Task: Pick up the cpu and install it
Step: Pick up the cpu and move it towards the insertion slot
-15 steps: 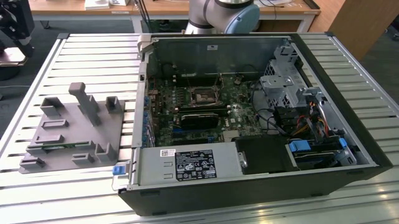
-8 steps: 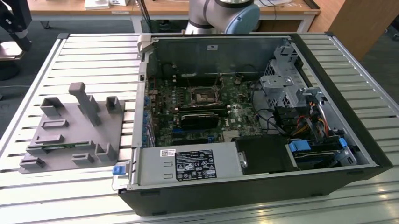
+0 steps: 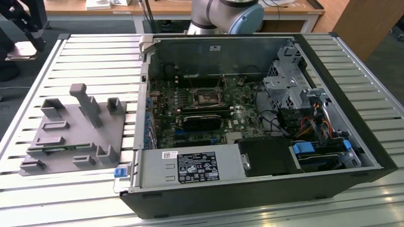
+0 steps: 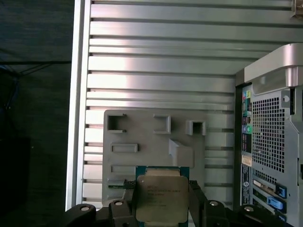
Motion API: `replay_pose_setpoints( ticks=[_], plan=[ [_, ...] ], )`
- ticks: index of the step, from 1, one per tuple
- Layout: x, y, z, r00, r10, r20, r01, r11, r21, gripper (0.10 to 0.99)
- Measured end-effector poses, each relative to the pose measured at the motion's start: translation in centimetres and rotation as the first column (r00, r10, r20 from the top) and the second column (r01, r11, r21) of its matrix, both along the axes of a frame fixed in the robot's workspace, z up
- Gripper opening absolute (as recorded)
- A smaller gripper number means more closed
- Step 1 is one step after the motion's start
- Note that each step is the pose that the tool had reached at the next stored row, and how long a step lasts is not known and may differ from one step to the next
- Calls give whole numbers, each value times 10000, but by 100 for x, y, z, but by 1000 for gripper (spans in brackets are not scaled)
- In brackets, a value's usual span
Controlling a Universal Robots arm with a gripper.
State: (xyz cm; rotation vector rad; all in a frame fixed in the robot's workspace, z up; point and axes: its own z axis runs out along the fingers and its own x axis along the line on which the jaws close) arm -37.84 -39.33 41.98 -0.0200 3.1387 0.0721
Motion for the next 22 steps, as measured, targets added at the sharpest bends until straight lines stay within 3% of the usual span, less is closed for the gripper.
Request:
replay_pose_setpoints(
  ticks=[22],
  plan=[
    [345, 0, -11, 10000, -68, 19, 68, 10000, 8, 529]
  ],
)
